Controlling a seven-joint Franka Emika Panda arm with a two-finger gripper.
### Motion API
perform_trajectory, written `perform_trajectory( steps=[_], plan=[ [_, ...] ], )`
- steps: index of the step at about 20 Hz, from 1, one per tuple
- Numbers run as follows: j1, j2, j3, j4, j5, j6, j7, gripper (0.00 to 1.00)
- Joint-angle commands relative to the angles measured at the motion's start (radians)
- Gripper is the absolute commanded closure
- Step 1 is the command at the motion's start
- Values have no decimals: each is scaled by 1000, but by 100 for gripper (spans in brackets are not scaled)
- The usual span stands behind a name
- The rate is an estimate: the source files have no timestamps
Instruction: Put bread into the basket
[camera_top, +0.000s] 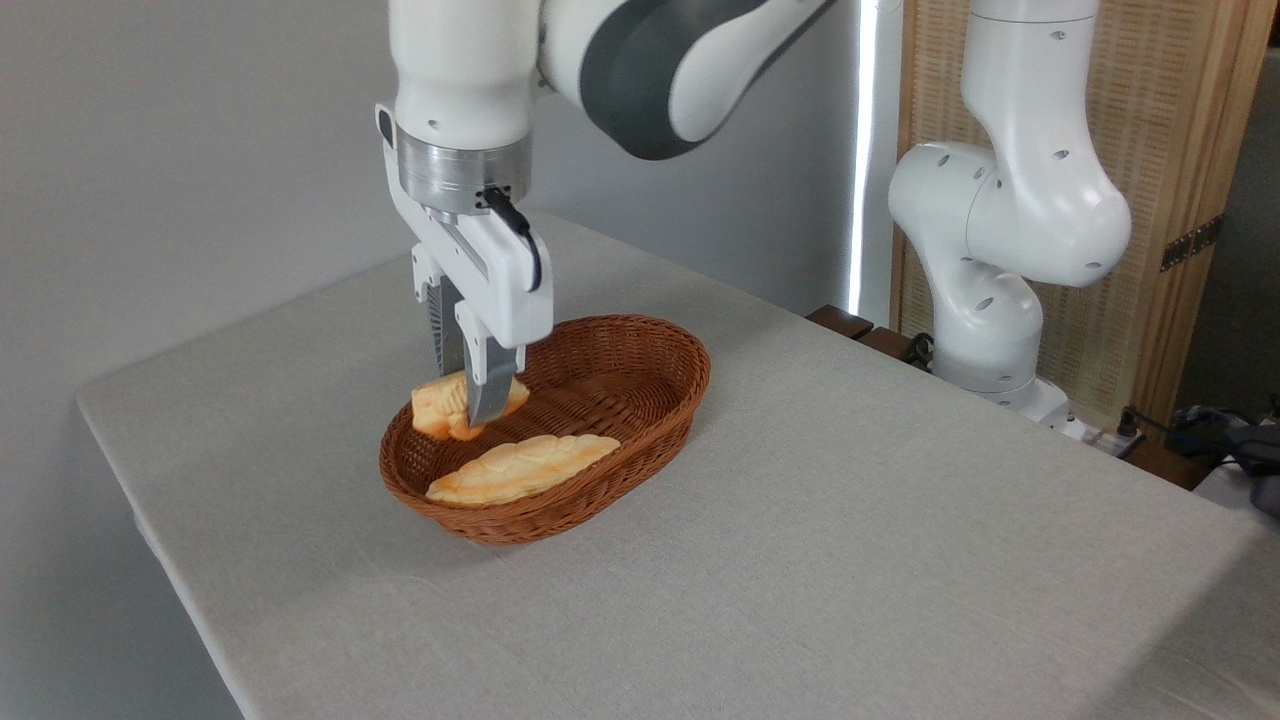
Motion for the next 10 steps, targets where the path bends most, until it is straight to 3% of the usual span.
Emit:
perform_trajectory(
  steps=[1,5,10],
  plan=[
    [-1,0,-83,-8,-7,-35,-112,35],
    [-1,6,-146,-10,-4,-104,-134,0],
    [-1,6,-178,-10,59,-147,-134,0]
  ],
)
